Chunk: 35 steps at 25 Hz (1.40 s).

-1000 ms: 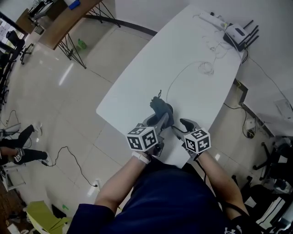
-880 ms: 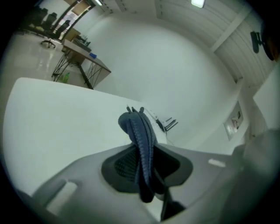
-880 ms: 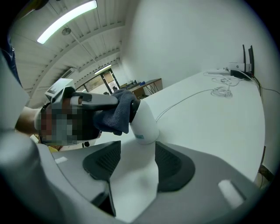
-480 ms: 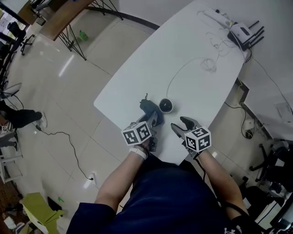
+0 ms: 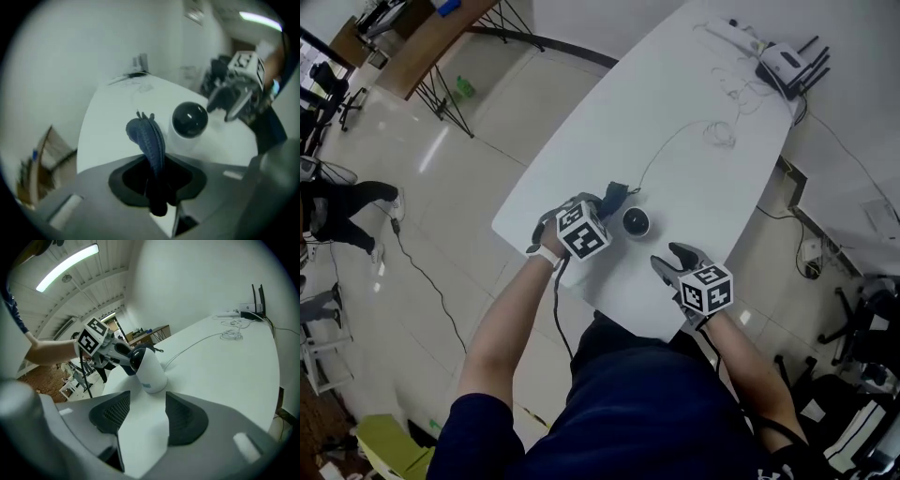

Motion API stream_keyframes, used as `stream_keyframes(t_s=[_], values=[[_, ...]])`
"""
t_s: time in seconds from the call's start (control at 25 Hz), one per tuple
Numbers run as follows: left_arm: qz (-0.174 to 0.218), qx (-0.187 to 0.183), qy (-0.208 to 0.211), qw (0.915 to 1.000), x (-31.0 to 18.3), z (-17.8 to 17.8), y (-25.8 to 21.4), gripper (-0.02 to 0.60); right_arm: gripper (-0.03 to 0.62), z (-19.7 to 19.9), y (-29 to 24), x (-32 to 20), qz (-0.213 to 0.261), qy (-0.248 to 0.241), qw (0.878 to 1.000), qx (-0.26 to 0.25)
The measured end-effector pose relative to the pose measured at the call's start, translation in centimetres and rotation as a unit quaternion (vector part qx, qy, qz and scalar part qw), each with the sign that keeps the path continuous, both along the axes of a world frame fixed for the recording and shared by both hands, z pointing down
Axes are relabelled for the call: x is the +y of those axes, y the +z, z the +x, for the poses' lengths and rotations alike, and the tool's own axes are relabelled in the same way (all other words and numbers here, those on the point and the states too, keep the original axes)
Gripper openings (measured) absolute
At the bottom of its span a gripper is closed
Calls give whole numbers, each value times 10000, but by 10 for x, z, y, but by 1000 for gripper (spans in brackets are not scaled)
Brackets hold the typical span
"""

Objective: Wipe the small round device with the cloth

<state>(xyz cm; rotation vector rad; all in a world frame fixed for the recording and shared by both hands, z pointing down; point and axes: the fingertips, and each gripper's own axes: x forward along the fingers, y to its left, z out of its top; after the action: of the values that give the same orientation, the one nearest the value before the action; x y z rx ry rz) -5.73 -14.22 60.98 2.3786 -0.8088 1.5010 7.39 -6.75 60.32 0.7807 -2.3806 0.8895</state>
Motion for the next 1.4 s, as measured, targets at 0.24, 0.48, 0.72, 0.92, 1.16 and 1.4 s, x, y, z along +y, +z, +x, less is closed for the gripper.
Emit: stream_keyframes(t_s=[0.24,0.48,0.72,0.92,1.16,1.4], values=[[178,-1289,2440,9610,-28,14,7,86,244,10,-6,9,58,408,9991,20],[-688,-1015,2185,9681,3,26,35,84,236,34,-8,0,55,911,9958,-79],[-931,-333,1043,9896,22,28,36,84,233,29,3,-2,-25,834,9964,-153],[-1001,-230,607,9929,41,24,35,84,233,12,-1,-1,74,424,9991,-56],[-1098,-50,-8,9939,53,29,35,84,233,6,1,-6,36,106,9999,-92],[-1580,522,-721,9834,75,35,28,83,232,-7,0,0,25,-114,9999,-105]])
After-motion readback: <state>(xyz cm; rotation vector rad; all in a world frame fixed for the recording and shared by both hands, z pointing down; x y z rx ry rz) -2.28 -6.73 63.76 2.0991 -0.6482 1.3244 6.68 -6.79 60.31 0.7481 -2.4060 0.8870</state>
